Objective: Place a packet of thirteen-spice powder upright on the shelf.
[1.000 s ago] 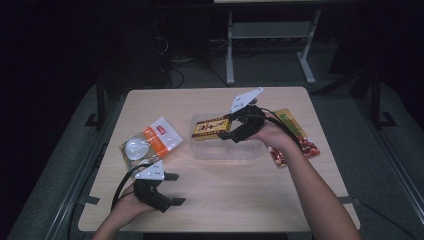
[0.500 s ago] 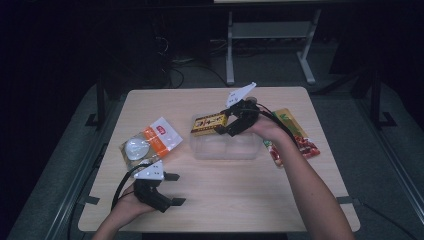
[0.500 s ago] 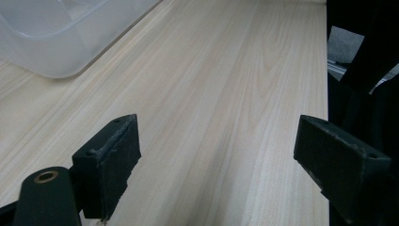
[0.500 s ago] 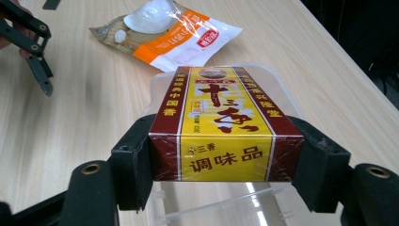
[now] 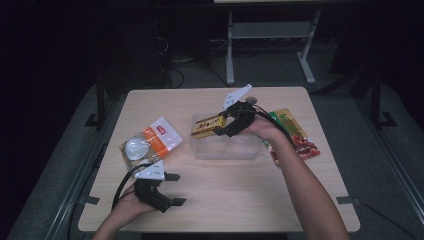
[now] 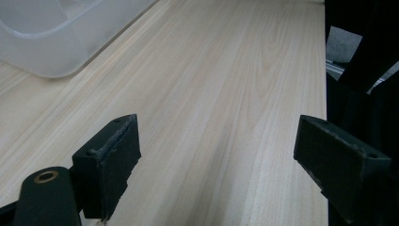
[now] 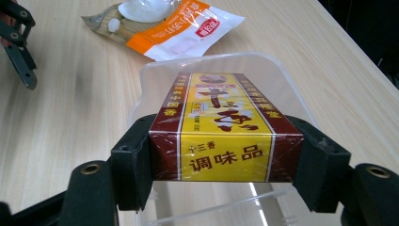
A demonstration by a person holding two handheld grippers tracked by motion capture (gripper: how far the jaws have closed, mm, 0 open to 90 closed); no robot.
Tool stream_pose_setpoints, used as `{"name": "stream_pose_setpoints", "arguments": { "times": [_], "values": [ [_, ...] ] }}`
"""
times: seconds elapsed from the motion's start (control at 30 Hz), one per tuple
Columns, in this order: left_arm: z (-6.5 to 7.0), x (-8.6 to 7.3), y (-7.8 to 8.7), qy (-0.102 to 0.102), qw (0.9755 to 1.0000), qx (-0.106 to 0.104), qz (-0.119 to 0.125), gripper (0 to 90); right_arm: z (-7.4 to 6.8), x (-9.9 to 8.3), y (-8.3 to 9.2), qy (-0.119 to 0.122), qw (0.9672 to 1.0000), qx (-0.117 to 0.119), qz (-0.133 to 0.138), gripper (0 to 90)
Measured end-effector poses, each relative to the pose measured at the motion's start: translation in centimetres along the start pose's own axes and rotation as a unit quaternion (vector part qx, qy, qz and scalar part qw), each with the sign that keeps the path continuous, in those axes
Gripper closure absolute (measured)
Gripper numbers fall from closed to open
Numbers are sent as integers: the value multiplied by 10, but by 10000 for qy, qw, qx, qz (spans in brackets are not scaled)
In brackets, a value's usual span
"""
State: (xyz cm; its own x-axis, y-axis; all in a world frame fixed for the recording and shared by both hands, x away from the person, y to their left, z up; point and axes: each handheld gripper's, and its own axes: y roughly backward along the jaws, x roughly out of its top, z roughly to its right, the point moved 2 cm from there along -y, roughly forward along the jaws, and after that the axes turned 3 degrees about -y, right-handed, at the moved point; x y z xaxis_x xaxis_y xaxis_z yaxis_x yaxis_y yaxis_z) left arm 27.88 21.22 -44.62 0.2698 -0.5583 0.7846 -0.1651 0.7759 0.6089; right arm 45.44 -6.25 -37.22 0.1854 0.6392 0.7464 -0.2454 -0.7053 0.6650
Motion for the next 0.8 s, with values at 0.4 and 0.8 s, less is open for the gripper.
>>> {"name": "stream_pose_setpoints", "arguments": {
  "times": [0.4, 0.8],
  "values": [
    [0, 1, 0, 83, 9999, -112, 72, 147, 1, 6, -2, -20, 10000, -1, 96, 313],
    [1, 1, 0, 56, 9999, -140, 63, 147, 0, 28, -7, 126, 9999, 6, 85, 313]
  ]
}}
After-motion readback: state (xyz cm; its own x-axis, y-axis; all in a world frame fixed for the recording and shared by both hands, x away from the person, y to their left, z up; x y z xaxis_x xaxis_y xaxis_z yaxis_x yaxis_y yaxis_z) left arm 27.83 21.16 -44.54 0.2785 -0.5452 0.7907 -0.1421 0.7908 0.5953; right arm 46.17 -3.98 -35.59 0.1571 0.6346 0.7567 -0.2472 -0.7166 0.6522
